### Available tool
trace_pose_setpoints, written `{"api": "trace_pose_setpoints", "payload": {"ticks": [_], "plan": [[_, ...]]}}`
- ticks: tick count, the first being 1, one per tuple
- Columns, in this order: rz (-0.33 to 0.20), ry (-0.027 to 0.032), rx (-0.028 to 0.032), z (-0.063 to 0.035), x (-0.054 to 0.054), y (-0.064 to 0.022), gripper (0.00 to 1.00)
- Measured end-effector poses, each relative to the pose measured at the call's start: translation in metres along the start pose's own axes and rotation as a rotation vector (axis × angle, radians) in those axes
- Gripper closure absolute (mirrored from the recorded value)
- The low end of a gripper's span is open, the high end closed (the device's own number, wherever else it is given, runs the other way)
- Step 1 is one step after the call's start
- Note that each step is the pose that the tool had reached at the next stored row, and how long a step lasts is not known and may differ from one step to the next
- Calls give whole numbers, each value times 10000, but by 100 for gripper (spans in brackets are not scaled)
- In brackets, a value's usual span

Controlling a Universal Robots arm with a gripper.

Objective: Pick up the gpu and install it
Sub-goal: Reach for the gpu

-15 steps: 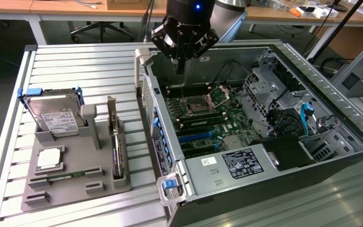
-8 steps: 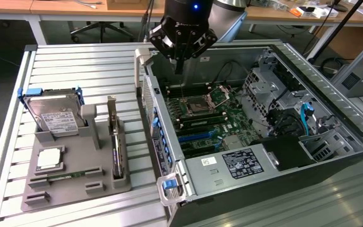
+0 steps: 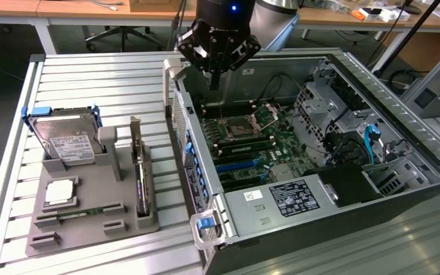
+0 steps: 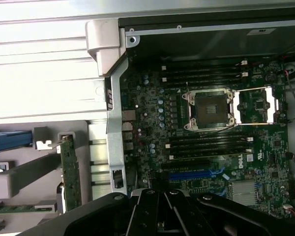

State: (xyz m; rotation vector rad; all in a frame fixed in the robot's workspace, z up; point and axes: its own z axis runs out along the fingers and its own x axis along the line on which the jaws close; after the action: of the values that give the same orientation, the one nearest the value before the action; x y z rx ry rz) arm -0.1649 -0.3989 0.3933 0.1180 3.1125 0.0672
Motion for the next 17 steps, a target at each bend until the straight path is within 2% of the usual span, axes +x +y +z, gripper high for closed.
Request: {"api": "trace_pose_setpoints", "payload": {"ticks": [17], "plan": [[-1, 0, 0, -1, 46, -4, 89]]}}
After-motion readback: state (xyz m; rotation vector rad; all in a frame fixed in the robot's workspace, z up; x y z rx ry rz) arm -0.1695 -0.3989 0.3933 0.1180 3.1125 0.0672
